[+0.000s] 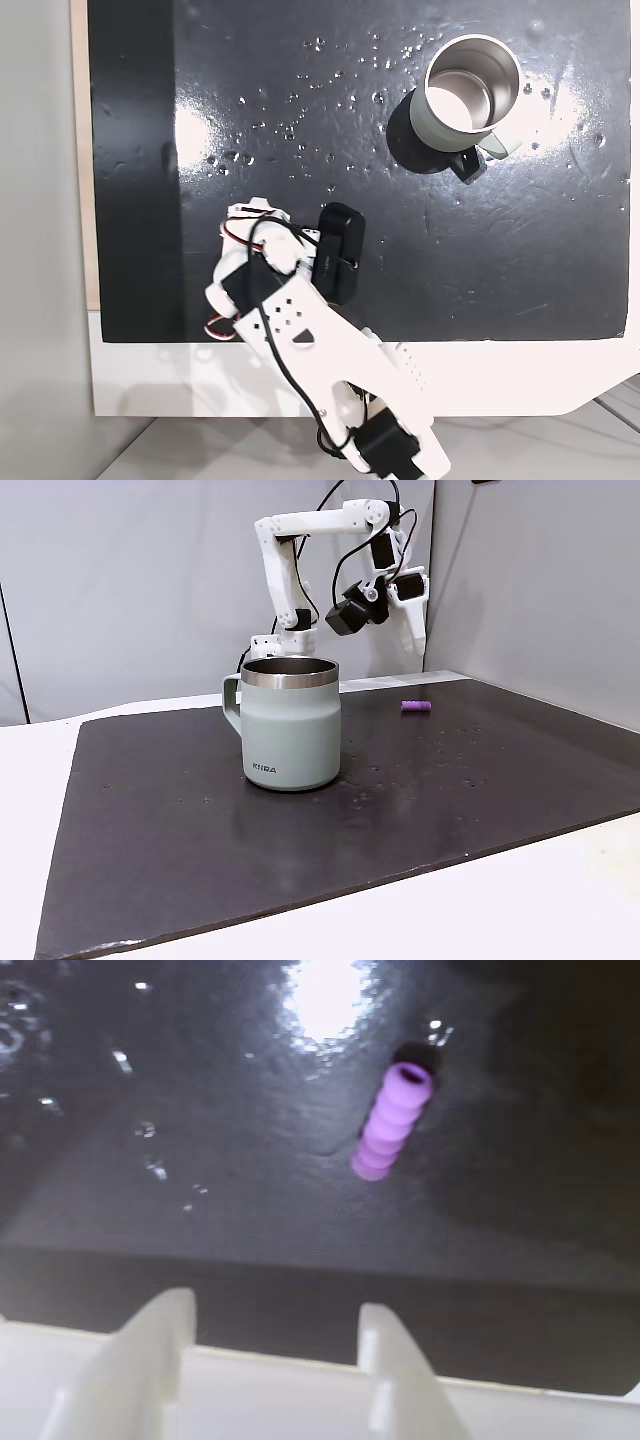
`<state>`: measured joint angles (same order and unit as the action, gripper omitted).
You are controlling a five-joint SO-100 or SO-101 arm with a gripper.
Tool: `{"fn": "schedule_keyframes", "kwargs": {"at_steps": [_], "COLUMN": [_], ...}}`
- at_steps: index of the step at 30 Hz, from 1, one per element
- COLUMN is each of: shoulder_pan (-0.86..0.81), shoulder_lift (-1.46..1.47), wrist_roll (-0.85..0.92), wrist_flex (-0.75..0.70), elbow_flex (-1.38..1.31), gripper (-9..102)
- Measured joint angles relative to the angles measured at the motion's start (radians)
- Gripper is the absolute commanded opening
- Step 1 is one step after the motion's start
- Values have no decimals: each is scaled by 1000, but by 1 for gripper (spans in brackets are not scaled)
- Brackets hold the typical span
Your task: Grasp a pengrip and put it in the cup.
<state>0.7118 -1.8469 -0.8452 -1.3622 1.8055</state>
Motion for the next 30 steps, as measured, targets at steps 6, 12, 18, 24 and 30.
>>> {"fn": "schedule_keyframes", "kwargs": {"at_steps": [6,12,18,24,30], "shoulder_pan": [14,18,18,35,69], "shoulder_lift": [137,238,330,431,477], "wrist_roll": [-31,-35,-35,-48,-52], "wrist_flex": [12,15,31,37,48], "elbow_flex": [-37,-38,-52,-112,-124], "gripper": [24,24,24,26,26]}}
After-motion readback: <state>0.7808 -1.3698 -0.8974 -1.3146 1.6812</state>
